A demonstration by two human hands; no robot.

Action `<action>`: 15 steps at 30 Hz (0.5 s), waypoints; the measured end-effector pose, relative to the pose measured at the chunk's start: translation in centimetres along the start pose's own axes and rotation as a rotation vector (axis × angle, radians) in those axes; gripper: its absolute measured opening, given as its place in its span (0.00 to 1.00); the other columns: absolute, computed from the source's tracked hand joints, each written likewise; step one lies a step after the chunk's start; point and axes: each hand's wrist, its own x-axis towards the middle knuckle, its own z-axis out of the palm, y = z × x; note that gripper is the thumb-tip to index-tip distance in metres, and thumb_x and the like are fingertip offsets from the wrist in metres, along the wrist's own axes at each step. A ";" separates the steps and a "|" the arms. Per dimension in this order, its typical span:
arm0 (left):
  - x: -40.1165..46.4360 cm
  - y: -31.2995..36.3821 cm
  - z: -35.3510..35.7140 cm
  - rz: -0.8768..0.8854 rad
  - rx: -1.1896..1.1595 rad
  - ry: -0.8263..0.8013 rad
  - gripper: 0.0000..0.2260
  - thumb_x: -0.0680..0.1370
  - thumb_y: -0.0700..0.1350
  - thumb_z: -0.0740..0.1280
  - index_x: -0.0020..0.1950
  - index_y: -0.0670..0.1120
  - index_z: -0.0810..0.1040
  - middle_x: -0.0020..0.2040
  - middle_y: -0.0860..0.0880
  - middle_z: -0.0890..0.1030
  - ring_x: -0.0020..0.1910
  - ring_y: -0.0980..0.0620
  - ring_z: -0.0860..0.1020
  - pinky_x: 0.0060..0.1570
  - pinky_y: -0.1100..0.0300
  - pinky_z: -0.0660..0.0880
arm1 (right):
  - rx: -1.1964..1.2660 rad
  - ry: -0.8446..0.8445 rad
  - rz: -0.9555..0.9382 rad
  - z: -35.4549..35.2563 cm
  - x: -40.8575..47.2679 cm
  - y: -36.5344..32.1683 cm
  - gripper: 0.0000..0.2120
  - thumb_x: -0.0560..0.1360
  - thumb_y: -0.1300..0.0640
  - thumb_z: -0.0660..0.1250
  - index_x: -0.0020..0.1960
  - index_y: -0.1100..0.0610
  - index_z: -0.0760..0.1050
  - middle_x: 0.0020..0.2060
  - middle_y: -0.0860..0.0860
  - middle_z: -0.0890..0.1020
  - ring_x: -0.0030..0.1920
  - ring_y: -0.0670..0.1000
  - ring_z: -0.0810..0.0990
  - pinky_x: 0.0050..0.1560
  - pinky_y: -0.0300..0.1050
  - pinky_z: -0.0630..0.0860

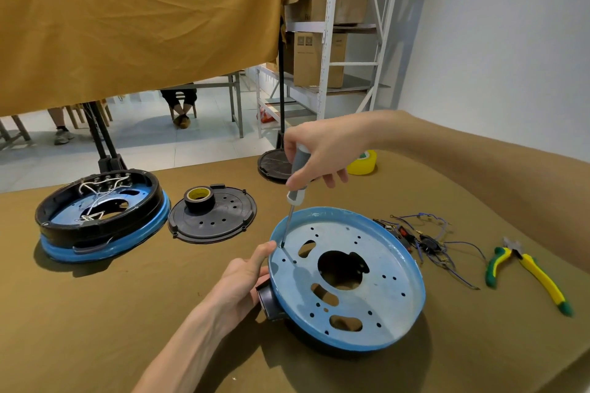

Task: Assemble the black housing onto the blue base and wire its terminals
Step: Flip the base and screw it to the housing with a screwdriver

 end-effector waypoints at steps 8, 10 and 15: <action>-0.2 -0.1 -0.3 0.023 0.002 -0.018 0.37 0.67 0.56 0.77 0.64 0.30 0.74 0.46 0.42 0.88 0.46 0.49 0.87 0.43 0.55 0.83 | -0.029 0.099 0.030 1.3 0.7 -0.5 0.19 0.80 0.43 0.69 0.55 0.60 0.75 0.31 0.52 0.84 0.25 0.48 0.81 0.23 0.37 0.73; -0.2 0.0 -0.2 0.014 -0.005 -0.012 0.39 0.64 0.57 0.78 0.64 0.31 0.75 0.51 0.39 0.87 0.57 0.43 0.84 0.61 0.47 0.80 | 0.006 0.012 0.027 0.1 0.2 -0.4 0.20 0.77 0.47 0.75 0.59 0.55 0.70 0.40 0.53 0.84 0.30 0.47 0.83 0.26 0.37 0.76; -0.1 0.1 0.0 -0.005 -0.021 0.019 0.33 0.68 0.55 0.77 0.60 0.32 0.75 0.51 0.37 0.87 0.59 0.40 0.83 0.62 0.44 0.79 | -0.094 0.095 0.024 1.5 0.7 -0.9 0.16 0.82 0.47 0.66 0.50 0.61 0.78 0.29 0.54 0.85 0.24 0.50 0.83 0.22 0.36 0.73</action>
